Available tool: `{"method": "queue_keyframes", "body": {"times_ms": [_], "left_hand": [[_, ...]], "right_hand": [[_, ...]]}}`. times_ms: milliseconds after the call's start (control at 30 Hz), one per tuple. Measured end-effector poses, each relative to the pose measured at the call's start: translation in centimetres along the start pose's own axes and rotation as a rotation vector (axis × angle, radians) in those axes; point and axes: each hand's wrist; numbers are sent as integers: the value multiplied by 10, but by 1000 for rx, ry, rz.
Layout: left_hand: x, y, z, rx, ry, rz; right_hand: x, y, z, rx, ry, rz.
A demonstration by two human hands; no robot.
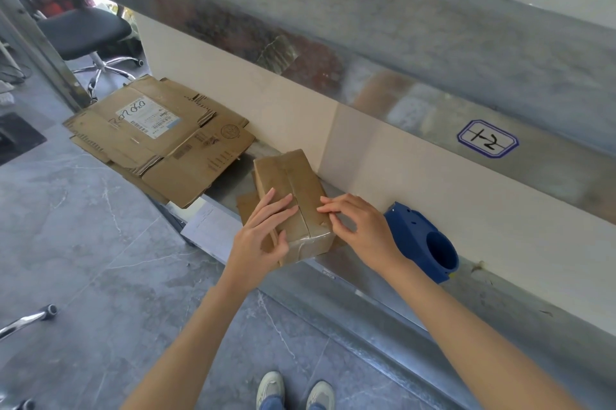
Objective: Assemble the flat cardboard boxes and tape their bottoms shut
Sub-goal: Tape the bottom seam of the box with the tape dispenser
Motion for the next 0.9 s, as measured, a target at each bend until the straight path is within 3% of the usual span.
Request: {"method": "queue_keyframes", "body": {"times_ms": [167, 433, 667, 900], "left_hand": [[1, 3, -7, -53, -49, -42], [6, -13, 11, 55, 50, 173], [4, -8, 6, 65, 22, 91], [3, -4, -5, 73, -6, 36]], "right_hand": [[2, 8, 2, 58, 57, -23], [15, -29, 5, -128, 17, 344], [16, -23, 2, -176, -100, 282], [9, -8, 3, -184, -41, 187]]}}
Point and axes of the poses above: each hand's wrist, its own x-axis towards the middle knuckle, its own y-axis out of the palm, z = x × y, and after that the axes turned 15 degrees about x, right-handed
